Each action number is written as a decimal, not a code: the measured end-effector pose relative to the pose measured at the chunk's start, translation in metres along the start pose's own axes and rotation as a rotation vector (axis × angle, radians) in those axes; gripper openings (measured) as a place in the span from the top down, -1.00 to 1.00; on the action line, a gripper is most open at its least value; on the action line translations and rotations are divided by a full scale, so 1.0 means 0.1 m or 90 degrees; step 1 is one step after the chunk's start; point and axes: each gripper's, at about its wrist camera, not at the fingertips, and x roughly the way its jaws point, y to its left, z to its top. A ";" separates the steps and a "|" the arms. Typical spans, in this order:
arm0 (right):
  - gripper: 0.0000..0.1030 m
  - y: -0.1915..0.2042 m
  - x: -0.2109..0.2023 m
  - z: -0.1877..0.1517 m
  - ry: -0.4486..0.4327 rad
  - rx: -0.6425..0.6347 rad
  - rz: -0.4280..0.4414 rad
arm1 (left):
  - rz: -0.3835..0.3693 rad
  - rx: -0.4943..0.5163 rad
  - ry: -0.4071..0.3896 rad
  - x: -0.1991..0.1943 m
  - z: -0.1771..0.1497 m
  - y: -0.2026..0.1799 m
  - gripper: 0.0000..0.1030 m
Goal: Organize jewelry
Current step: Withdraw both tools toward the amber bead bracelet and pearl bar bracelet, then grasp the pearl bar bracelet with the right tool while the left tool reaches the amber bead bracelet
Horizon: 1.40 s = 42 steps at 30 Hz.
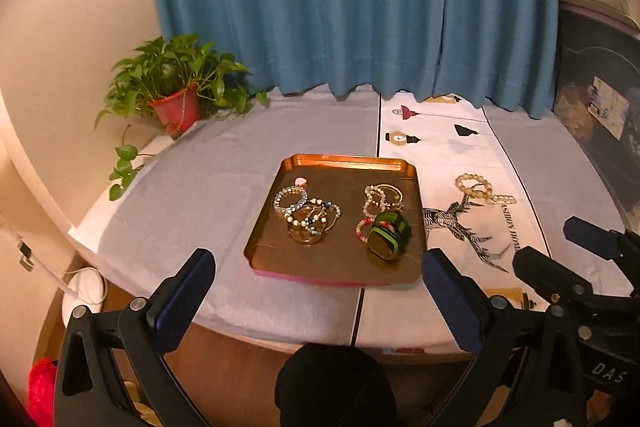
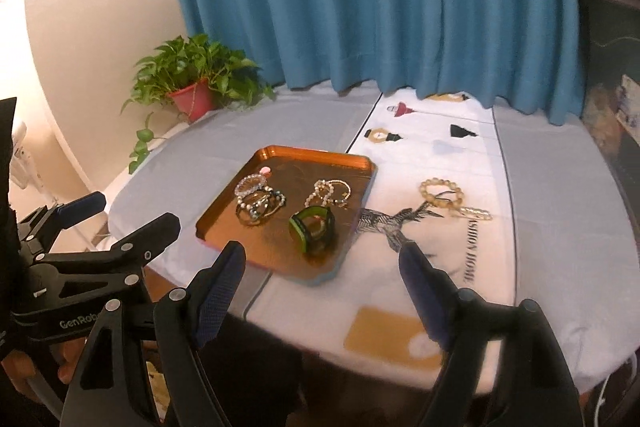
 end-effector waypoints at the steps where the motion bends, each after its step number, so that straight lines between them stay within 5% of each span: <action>1: -0.55 -0.01 -0.07 -0.03 -0.004 0.002 -0.001 | 0.001 0.002 -0.003 -0.04 0.00 -0.01 -0.99; 13: -0.57 -0.04 -0.72 -0.33 -0.051 0.008 0.001 | 0.007 0.010 -0.044 -0.67 -0.19 -0.16 -0.99; 21: -0.61 -0.49 -0.70 -0.39 -0.050 0.063 -0.034 | -0.012 0.028 -0.033 -0.52 -0.12 -0.34 -0.99; 27: -0.61 -1.04 -0.28 -0.32 -0.025 0.094 -0.090 | -0.043 0.027 -0.018 -0.07 0.13 -0.55 -0.99; 33: -0.61 -1.66 0.58 -0.20 0.050 0.106 -0.111 | -0.111 0.082 0.021 0.69 0.46 -0.99 -0.99; 38: -0.61 -1.99 1.33 -0.02 0.115 0.037 -0.104 | -0.164 0.174 0.072 1.51 0.73 -1.53 -0.99; 42: -0.61 -2.08 1.73 0.10 0.145 -0.059 -0.090 | -0.155 0.227 0.093 1.91 0.82 -1.82 -0.99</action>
